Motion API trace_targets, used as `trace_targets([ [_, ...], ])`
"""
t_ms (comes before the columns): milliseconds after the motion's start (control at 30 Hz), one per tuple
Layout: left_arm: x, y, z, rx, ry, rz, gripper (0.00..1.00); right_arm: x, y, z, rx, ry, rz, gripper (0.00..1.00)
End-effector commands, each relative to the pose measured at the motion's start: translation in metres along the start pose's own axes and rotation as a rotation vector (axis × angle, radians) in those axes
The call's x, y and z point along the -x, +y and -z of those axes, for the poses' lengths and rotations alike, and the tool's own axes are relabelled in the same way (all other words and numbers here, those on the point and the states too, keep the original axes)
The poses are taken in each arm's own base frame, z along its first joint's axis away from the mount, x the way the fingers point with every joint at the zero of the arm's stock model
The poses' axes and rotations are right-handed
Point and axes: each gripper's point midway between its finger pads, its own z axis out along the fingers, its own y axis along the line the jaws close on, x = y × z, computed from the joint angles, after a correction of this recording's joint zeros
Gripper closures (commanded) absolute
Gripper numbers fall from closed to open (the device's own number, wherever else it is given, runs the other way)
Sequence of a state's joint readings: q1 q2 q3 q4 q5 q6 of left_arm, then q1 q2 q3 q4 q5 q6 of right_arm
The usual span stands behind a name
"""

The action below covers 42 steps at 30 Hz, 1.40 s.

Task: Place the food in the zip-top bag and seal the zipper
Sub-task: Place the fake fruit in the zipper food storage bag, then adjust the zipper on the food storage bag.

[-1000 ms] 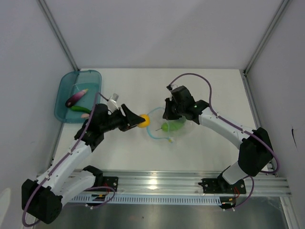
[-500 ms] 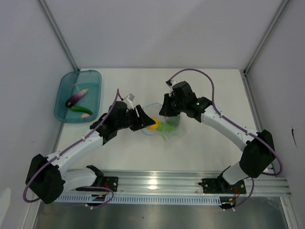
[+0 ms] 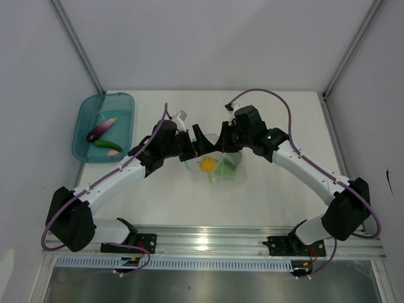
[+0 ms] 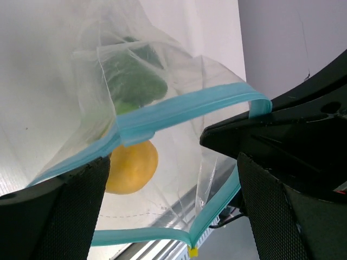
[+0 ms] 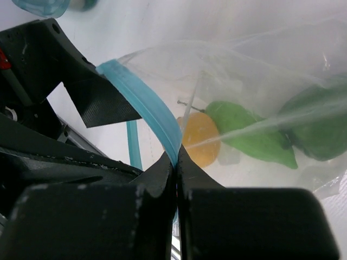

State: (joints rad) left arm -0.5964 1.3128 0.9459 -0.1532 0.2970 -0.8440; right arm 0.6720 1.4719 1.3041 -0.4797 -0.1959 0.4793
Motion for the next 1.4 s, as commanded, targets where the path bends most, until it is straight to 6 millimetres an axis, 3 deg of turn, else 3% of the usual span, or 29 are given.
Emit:
trace_targets([
  [0,0.027,-0.034,0.022,-0.075,-0.113,-0.083,0.01,0.017,0.026,0.026,0.091,-0.054,0.009,1.0],
  [267,0.023,-0.022,0.053,-0.044,-0.191,-0.088,0.01,0.008,0.011,0.02,0.064,-0.039,0.008,1.0],
  [433,0.042,-0.023,0.085,-0.004,-0.286,-0.105,0.0,0.009,0.007,0.022,0.068,-0.04,0.0,1.0],
  [600,0.054,-0.034,0.114,-0.025,-0.373,-0.086,0.0,0.017,0.029,0.035,0.229,-0.011,-0.063,1.0],
  [700,0.061,-0.036,0.133,-0.017,-0.432,-0.086,0.01,0.031,0.048,0.057,0.392,0.0,-0.14,1.0],
  [800,0.068,-0.022,0.147,0.051,-0.486,-0.066,0.0,0.049,0.054,0.078,0.487,-0.024,-0.187,1.0],
  [867,0.066,-0.008,0.148,0.09,-0.486,-0.028,0.01,0.059,0.047,0.085,0.507,-0.046,-0.214,1.0],
  [900,0.065,0.008,0.142,0.118,-0.474,0.016,0.01,0.057,0.04,0.081,0.498,-0.037,-0.233,1.0],
  [1033,0.058,0.029,0.131,0.123,-0.415,0.097,0.0,0.046,0.003,0.061,0.401,-0.019,-0.307,1.0],
  [1133,0.066,0.046,0.132,0.149,-0.444,0.141,0.01,0.034,-0.011,0.05,0.336,-0.009,-0.296,1.0],
  [1367,0.107,0.084,0.14,0.182,-0.541,0.229,0.01,0.024,-0.022,0.042,0.253,-0.006,-0.248,1.0],
])
